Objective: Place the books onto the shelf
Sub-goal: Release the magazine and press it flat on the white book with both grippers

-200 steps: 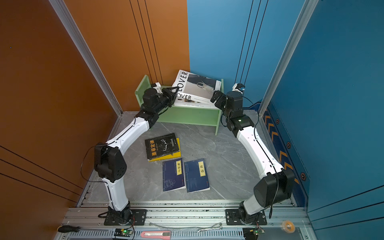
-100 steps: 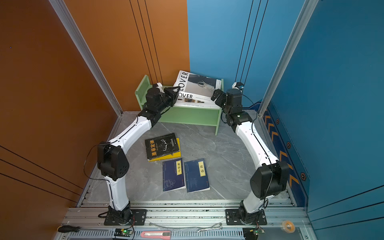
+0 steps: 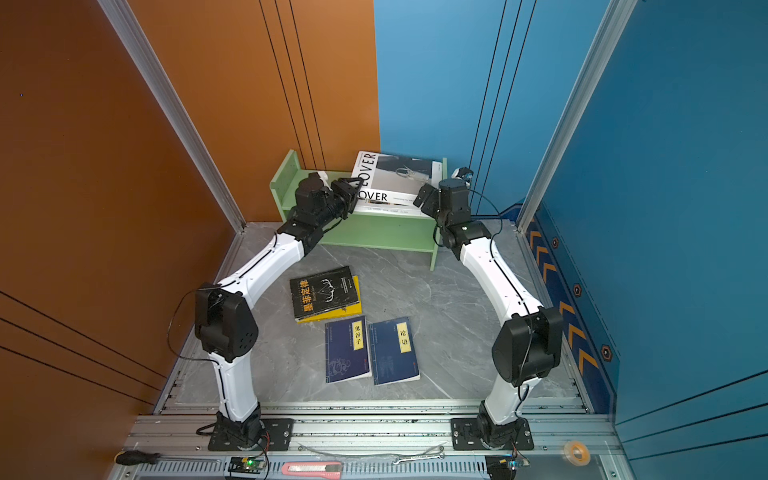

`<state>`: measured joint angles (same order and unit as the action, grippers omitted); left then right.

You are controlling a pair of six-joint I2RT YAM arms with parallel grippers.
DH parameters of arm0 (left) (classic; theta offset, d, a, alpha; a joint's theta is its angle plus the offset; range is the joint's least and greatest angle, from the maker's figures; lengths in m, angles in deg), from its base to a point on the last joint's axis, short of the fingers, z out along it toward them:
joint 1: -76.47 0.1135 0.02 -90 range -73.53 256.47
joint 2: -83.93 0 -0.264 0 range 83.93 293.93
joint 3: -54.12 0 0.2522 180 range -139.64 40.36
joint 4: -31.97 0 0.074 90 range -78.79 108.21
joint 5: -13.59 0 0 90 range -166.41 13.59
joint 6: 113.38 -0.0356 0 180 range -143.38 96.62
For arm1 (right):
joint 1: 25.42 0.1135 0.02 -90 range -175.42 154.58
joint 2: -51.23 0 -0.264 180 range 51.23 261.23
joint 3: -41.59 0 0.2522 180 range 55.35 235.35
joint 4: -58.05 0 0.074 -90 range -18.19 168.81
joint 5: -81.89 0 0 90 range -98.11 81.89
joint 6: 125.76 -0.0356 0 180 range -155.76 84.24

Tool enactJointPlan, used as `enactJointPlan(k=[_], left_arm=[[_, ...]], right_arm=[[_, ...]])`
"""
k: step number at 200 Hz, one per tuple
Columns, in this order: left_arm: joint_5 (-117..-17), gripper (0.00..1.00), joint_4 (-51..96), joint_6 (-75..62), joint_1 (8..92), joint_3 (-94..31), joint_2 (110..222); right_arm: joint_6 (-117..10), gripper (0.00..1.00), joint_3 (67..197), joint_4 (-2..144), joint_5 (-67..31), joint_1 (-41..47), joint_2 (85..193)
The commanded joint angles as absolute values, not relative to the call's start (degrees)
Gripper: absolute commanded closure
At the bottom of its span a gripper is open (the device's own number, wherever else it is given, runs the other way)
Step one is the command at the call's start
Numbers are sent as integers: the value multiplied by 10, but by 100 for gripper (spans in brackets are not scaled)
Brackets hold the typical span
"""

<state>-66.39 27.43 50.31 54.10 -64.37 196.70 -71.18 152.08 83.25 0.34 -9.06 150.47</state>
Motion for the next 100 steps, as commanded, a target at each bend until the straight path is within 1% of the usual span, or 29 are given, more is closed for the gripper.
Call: enactJointPlan(k=[1, 17, 33, 70, 100], left_arm=[[-654, 36, 249, 472, 549, -639, 1930], [-655, 27, 232, 463, 556, -634, 1920], [-663, 24, 211, 451, 567, -627, 1906], [-671, 20, 172, 406, 590, -613, 1873], [-623, 19, 159, 363, 605, -636, 1878]], right_arm=[[-690, 3, 1501, 874, 47, -89, 1499], [-691, 5, 1493, 875, 53, -87, 1495], [-692, 4, 1485, 877, 55, -87, 1491], [-693, 4, 1478, 880, 49, -86, 1472], [-692, 3, 1481, 879, 32, -85, 1458]])
